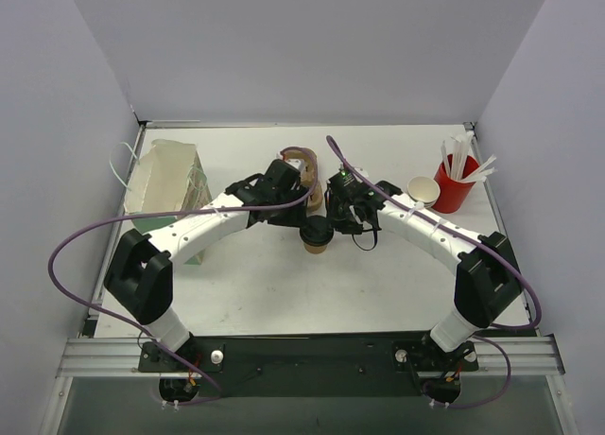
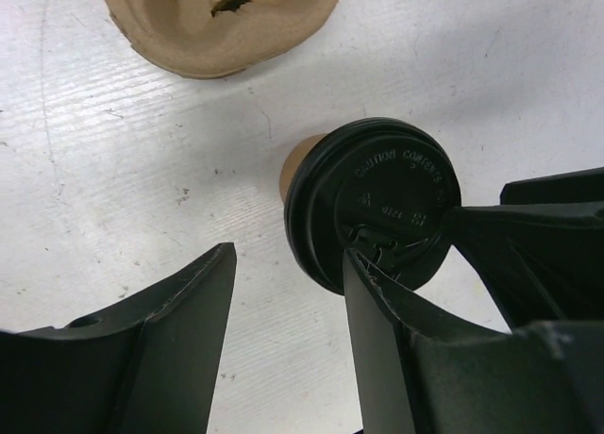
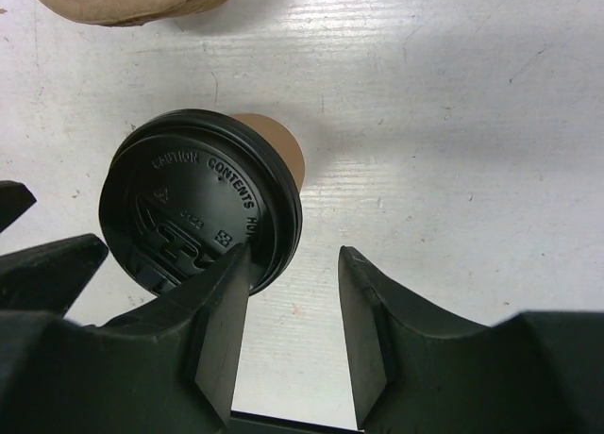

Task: Pack the takeout coffee

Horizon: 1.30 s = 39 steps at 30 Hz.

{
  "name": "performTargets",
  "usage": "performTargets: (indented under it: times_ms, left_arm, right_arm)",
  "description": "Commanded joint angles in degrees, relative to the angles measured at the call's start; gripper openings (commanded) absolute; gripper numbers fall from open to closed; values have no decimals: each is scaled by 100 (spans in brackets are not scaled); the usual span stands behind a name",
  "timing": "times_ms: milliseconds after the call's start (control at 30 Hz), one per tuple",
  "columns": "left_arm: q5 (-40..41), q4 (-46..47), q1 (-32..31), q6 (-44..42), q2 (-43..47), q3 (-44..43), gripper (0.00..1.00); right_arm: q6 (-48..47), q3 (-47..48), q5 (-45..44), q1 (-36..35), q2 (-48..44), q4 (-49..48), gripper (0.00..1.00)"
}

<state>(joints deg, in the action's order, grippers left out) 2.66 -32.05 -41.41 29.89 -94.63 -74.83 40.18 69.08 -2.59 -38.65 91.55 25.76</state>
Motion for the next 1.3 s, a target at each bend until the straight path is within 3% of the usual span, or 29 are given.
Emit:
performTargets:
  times_ms: [0, 133, 267, 400, 633, 1267]
  left_arm:
    - [51, -29, 159, -97, 366, -111, 60]
    - [139, -73, 396, -88, 603, -67, 60]
    - [165, -91, 555, -80, 823, -14, 60]
    - [148, -134, 660, -88, 1007, 30, 60]
    - [112, -187, 713, -97, 1166, 82, 60]
    - [77, -170, 731, -89, 1175, 135, 60]
  right_arm:
    - [-125, 343, -145, -37, -85, 245, 39]
    - [-247, 536, -171, -160, -49, 263, 44]
    - [-528, 834, -163, -292, 126, 289, 62]
    - [-819, 1186, -259, -432, 503, 491, 74]
    - [-1021, 1696, -276, -538, 1058, 878, 77]
    - [-1057, 1908, -497, -714, 1462, 1089, 81]
